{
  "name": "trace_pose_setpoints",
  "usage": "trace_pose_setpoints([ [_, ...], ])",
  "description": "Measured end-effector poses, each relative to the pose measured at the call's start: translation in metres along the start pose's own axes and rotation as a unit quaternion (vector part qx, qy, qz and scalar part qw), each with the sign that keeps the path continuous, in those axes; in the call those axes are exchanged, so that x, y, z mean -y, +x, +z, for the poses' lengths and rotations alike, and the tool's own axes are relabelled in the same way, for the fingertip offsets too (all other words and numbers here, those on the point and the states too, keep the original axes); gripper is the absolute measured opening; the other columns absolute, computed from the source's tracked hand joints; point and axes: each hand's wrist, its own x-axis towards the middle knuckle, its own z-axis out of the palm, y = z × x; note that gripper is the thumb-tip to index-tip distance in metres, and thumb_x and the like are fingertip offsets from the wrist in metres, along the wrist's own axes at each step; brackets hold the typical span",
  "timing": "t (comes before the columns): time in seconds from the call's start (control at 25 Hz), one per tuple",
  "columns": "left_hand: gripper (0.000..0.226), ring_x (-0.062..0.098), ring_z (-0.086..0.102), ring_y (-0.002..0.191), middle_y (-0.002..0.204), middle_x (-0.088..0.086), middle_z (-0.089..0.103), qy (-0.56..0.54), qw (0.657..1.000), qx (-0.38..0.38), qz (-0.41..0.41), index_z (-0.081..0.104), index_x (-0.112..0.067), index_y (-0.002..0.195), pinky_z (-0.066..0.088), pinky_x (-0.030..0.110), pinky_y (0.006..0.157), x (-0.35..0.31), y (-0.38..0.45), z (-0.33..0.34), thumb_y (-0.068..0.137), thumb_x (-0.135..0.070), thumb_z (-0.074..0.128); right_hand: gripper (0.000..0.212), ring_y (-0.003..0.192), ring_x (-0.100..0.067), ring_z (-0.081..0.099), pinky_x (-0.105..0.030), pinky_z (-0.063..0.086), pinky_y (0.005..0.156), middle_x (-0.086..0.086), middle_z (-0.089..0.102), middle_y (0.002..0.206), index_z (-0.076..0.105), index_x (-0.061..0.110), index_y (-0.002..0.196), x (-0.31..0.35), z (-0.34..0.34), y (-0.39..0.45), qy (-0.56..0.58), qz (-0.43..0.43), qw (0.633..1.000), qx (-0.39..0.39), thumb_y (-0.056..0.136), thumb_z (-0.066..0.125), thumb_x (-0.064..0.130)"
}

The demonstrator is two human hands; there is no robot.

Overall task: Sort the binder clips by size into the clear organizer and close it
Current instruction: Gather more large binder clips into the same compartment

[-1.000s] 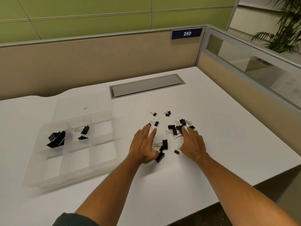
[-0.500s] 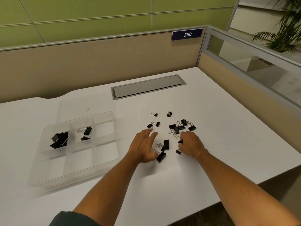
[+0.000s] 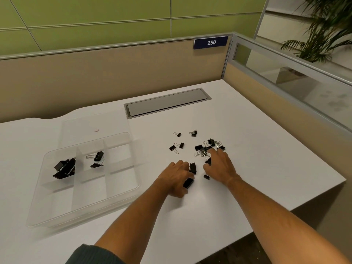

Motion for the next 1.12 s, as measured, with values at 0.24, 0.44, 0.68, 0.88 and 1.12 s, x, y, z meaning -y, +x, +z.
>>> trace_pose_setpoints([
  [0.24,0.051,0.022,0.047,0.102,0.109,0.004,0.055,-0.037,0.998,-0.053,-0.009,0.059,-0.014,0.115,0.04,0.032,0.082,0.007,-0.005,-0.008,0.077,-0.047,0.068,0.051,0.112,-0.03,0.053,-0.035,0.046,0.091,-0.014,0.046,0.125,0.047,0.005,0.13,0.013,-0.003,-0.007,-0.003,-0.025,0.999,-0.043,0.082,0.057,0.019],
  [0.44,0.04,0.022,0.054,0.097,0.101,0.003,0.062,-0.065,0.991,-0.107,-0.048,0.057,-0.015,0.107,0.044,0.033,0.082,0.031,-0.028,-0.027,0.08,-0.042,0.067,0.039,0.101,-0.027,0.057,-0.033,0.049,0.084,-0.011,0.048,0.116,0.057,0.002,0.115,0.042,-0.001,-0.002,-0.007,-0.071,0.995,-0.065,0.081,0.061,0.021],
  [0.68,0.039,0.023,0.057,0.099,0.111,0.003,0.062,-0.074,0.972,-0.189,-0.121,0.057,-0.014,0.116,0.046,0.031,0.081,0.073,-0.069,-0.037,0.087,-0.039,0.064,0.041,0.096,-0.027,0.059,-0.035,0.048,0.078,-0.008,0.051,0.114,0.056,0.006,0.115,0.103,0.01,-0.001,0.002,-0.123,0.99,-0.07,0.086,0.061,0.034],
  [0.88,0.04,0.027,0.059,0.096,0.113,0.005,0.059,-0.08,0.952,-0.227,-0.188,0.057,-0.012,0.12,0.042,0.029,0.074,0.111,-0.108,-0.04,0.089,-0.036,0.064,0.034,0.092,-0.026,0.059,-0.034,0.048,0.077,-0.008,0.057,0.107,0.056,0.008,0.113,0.158,0.024,-0.001,0.025,-0.177,0.982,-0.063,0.087,0.058,0.031],
  [1.12,0.045,0.029,0.058,0.099,0.119,0.007,0.056,-0.095,0.929,-0.233,-0.27,0.055,-0.011,0.126,0.047,0.037,0.086,0.155,-0.152,-0.035,0.091,-0.039,0.06,0.029,0.089,-0.024,0.057,-0.034,0.048,0.074,-0.005,0.056,0.103,0.056,0.01,0.108,0.21,0.04,0.0,0.053,-0.22,0.972,-0.064,0.089,0.054,0.032],
])
